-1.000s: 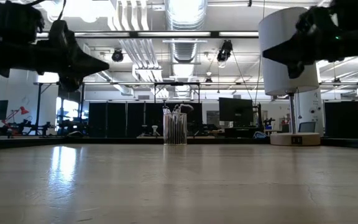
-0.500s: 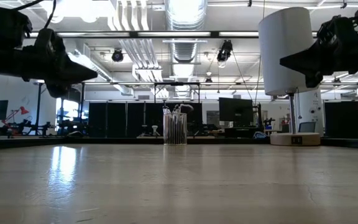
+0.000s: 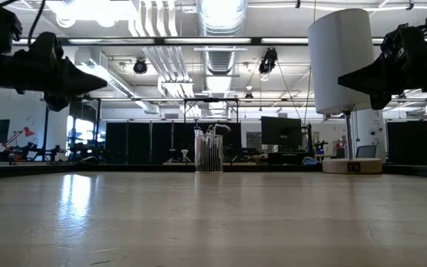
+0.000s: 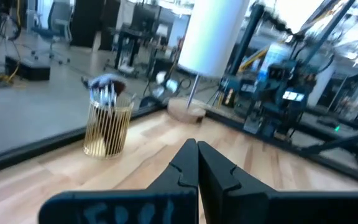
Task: Put items in baskets/containers
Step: Return to Home Position
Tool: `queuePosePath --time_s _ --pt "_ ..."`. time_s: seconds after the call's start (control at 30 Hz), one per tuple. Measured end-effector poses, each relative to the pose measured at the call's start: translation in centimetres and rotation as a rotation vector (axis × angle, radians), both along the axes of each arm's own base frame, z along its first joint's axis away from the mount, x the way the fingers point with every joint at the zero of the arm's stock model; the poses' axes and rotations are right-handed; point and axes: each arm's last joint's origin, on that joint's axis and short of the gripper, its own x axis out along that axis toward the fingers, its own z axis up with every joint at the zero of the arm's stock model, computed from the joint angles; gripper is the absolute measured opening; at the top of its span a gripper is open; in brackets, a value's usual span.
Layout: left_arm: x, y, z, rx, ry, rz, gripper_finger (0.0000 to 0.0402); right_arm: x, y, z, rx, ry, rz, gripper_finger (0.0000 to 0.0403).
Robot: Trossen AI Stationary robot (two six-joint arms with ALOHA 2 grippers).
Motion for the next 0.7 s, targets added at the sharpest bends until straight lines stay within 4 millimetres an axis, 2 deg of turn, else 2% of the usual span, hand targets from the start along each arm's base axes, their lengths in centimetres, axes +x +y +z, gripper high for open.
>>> queuePosePath --time_s 0.3,0.47,0.7 --pt "0.1 0.1 -0.3 -0.034 0.016 0.009 0.0 0.4 -0.2 -0.6 -0.021 0.079 -0.014 0.0008" --pt "0.1 0.1 -0.3 -0.041 0.019 0.01 0.0 0.6 -0.3 -0.8 0.084 0.08 -0.037 0.0008" --pt "0.1 0.1 -0.3 -0.04 0.013 0.01 0.0 0.7 -0.3 -1.1 0.089 0.112 -0.038 0.0008"
